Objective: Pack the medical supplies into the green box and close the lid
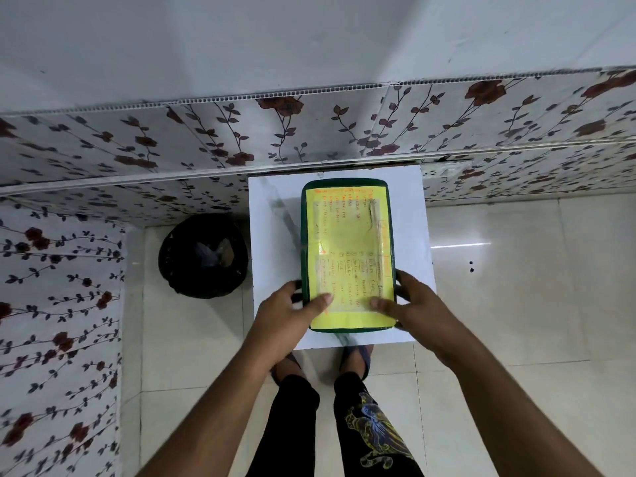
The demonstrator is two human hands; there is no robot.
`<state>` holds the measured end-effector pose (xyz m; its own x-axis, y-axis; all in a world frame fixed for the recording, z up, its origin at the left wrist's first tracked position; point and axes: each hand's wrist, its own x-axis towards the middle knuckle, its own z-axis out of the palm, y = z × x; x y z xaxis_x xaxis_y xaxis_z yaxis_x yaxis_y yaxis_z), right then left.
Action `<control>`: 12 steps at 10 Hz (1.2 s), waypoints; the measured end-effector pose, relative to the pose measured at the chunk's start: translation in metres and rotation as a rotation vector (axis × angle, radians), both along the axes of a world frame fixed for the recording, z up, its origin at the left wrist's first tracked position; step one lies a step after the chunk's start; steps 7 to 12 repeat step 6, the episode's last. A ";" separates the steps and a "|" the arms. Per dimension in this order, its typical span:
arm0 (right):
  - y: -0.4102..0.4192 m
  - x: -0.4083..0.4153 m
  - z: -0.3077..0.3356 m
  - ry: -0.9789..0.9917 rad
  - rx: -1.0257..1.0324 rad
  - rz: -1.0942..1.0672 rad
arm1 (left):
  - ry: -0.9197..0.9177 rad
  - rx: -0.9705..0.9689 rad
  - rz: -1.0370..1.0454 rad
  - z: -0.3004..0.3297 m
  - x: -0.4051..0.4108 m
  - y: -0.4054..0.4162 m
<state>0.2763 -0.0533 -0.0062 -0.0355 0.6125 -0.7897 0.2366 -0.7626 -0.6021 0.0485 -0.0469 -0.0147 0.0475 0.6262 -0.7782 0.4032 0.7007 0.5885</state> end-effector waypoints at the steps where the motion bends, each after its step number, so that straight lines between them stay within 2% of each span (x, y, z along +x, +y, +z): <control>1: -0.013 -0.005 0.002 0.009 -0.023 0.017 | -0.024 -0.016 0.021 -0.002 -0.001 -0.017; 2: -0.009 -0.006 0.003 0.040 -0.011 -0.054 | 0.008 0.050 0.071 -0.001 0.005 -0.017; 4: -0.009 -0.008 0.001 0.044 0.000 -0.064 | -0.009 0.053 0.090 0.003 0.008 -0.017; 5: -0.004 -0.008 0.000 0.049 -0.018 -0.057 | -0.008 0.030 0.100 0.003 0.007 -0.014; 6: -0.008 -0.009 0.012 -0.084 0.006 0.049 | 0.012 0.043 0.101 0.017 0.005 -0.016; 12: -0.008 -0.009 0.012 -0.084 0.006 0.049 | 0.012 0.043 0.101 0.017 0.005 -0.016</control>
